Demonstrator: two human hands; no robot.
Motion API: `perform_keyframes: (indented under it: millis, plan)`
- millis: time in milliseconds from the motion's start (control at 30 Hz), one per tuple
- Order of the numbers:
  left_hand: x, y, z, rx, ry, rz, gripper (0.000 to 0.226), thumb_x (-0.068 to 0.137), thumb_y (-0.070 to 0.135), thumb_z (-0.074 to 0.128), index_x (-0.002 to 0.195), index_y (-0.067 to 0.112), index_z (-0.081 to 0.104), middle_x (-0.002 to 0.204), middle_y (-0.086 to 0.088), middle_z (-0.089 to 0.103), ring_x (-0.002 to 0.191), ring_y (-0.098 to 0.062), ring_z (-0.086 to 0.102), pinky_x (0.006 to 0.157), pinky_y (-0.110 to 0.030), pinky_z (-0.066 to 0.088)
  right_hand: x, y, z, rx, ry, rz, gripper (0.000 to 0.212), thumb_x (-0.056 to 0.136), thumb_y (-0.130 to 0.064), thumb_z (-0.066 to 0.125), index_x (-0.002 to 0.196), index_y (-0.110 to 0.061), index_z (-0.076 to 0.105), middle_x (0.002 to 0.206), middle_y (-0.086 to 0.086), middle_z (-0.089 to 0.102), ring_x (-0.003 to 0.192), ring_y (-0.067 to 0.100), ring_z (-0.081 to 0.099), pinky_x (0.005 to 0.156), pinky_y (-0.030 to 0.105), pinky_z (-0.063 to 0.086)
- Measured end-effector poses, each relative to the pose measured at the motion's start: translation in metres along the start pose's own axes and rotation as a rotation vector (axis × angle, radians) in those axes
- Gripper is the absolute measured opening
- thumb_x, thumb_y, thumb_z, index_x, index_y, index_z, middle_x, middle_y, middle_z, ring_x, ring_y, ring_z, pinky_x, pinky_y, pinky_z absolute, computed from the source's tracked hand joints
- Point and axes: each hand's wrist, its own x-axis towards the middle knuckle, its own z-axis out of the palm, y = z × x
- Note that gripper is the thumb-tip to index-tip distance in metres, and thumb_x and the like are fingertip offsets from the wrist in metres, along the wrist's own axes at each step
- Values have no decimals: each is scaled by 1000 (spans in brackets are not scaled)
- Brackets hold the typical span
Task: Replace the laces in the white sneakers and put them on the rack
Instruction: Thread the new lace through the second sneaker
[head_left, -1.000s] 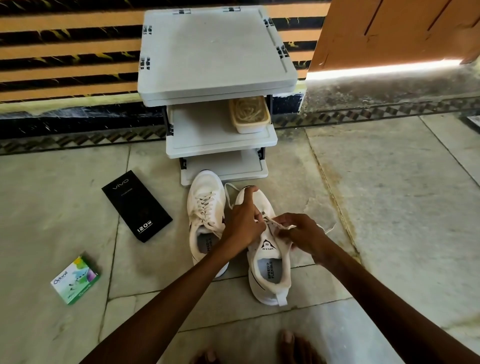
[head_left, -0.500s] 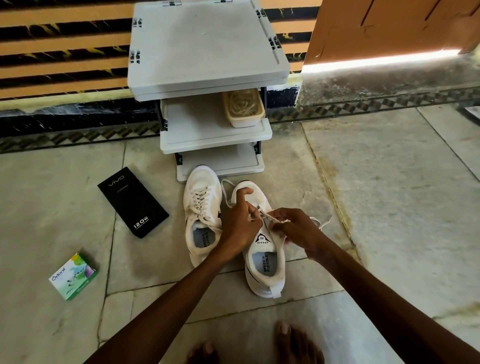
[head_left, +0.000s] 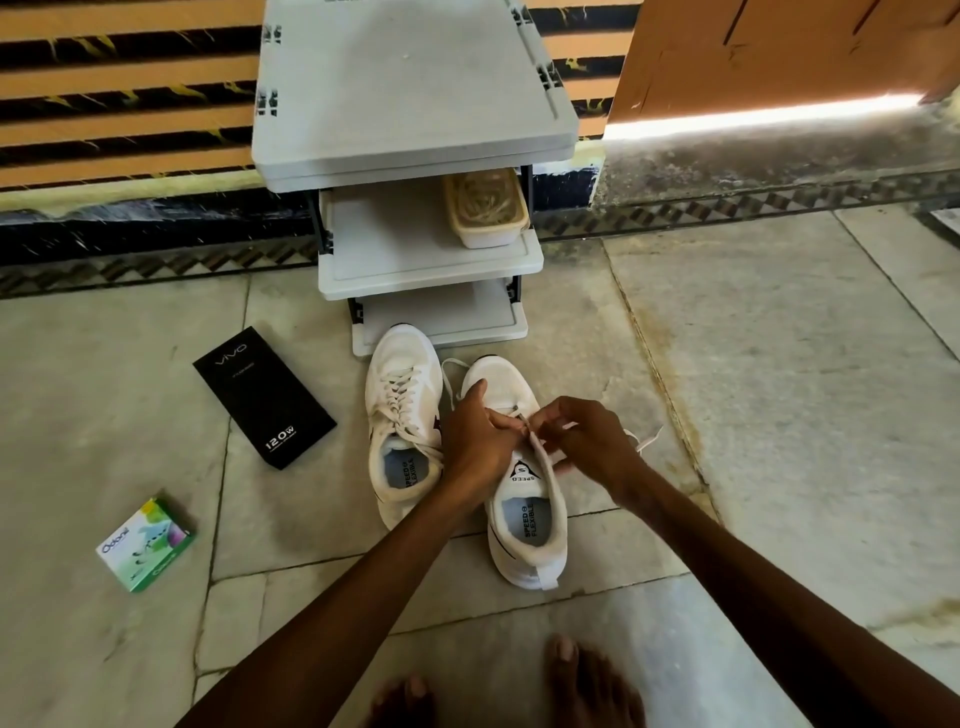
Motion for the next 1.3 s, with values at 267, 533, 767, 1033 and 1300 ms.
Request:
perform_keyframes:
  millis: [267,533,767,1033,1300]
  plan:
    - [4,-7,-6,262,-100,171,89,78,38,77,150,21,29,103,1,72,124,-30,52,111,-51,31,23,-16,-9,-174,343,-312,23,86,2,63,75,-17,62,73,-5,67,57,7,65,62,31,56]
    - [-12,-2,-3,582,13,304,60,86,36,65,138,33,37,121,-5,61,121,-29,44,102,-43,26,14,-97,-73,931,328,-324,30,94,7,36,72,-11,47,71,12,54,55,16,52,54,29,51]
    - [-19,6,-8,670,9,414,41,91,24,58,131,33,53,125,4,60,120,-23,39,95,-37,28,16,-11,-1,-868,-81,-27,45,96,-56,45,95,-16,65,92,6,66,84,24,63,68,31,47]
    - [-21,7,-12,703,42,438,38,84,26,63,121,33,61,129,-1,45,119,-27,37,99,-43,33,1,-72,-22,481,-61,-112,31,89,0,44,67,-20,55,67,-6,55,69,13,47,71,31,44]
    - [-21,9,-16,612,-21,431,38,86,23,63,124,27,61,133,-3,49,123,-27,42,103,-41,32,8,-108,-39,42,266,-346,28,96,-24,56,71,-22,70,74,-3,69,68,9,58,73,30,49]
